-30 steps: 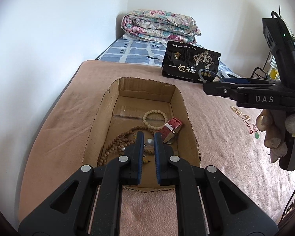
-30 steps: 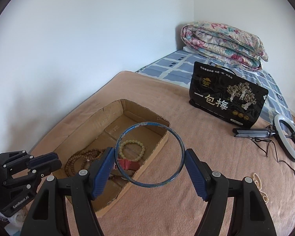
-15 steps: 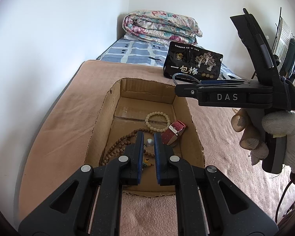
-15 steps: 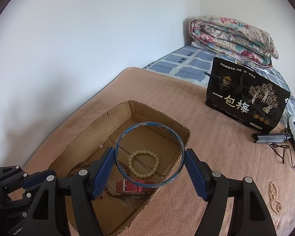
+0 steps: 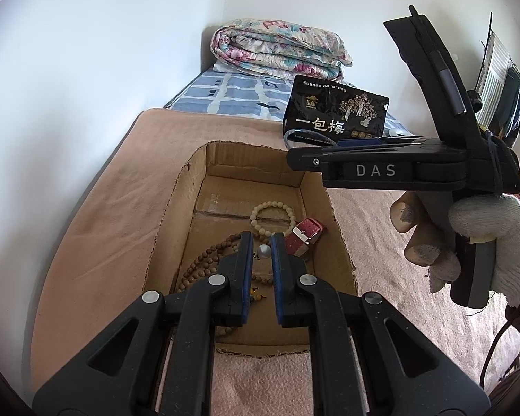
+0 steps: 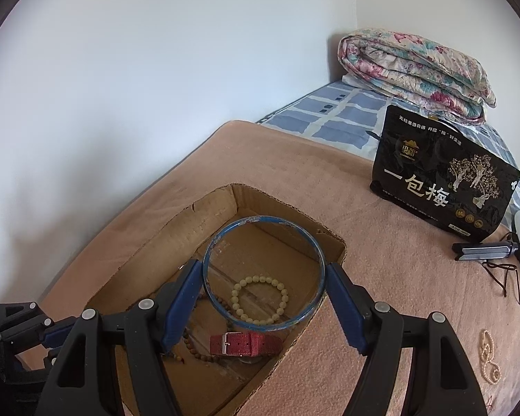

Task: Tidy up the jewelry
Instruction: 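Open both tools to drop the earring and bangle into the box, then move both tools back over the pearl necklace and jade pendant, then grasp the pearl necklace with the left tool while the right tool grasps the jade pendant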

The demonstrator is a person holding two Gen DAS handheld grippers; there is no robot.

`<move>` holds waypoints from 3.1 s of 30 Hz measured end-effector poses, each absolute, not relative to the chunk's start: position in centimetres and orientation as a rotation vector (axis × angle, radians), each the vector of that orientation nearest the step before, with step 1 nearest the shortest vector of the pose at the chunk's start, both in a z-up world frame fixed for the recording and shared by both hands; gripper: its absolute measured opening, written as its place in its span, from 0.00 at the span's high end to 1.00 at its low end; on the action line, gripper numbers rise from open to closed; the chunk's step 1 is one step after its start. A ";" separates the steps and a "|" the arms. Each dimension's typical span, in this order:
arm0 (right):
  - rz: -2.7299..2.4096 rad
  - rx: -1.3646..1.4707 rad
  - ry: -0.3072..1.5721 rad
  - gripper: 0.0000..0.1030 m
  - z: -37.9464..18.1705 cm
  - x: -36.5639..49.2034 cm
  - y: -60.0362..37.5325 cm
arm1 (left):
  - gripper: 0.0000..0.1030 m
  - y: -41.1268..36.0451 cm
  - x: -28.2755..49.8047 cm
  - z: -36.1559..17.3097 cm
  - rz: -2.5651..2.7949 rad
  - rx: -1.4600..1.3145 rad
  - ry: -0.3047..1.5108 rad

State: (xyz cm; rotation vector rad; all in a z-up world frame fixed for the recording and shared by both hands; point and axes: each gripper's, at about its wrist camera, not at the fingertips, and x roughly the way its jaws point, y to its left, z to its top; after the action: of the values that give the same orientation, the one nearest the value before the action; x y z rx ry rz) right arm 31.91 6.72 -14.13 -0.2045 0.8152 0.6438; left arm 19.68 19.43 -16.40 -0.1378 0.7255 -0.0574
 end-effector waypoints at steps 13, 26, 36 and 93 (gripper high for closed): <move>0.609 -0.224 0.796 0.08 -13.8 31.3 6.5 | 0.43 19.8 19.7 -16.3 -0.030 -0.155 0.714; 0.584 -0.216 0.784 0.05 -13.2 30.8 4.8 | 0.43 19.0 19.3 -16.0 -0.036 -0.144 0.712; 0.531 -0.194 0.779 0.04 -12.9 30.0 0.4 | 0.43 17.3 19.1 -15.2 -0.057 -0.135 0.699; 0.170 -0.107 0.991 0.65 -25.0 28.7 -27.6 | 0.43 -7.6 33.4 -23.0 -0.421 -0.095 0.932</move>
State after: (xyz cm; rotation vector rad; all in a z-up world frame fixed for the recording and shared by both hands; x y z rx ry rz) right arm 28.73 -27.55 -24.97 -0.1073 0.9909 0.1702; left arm 33.44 -7.62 -23.03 -0.0949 0.9323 -0.4215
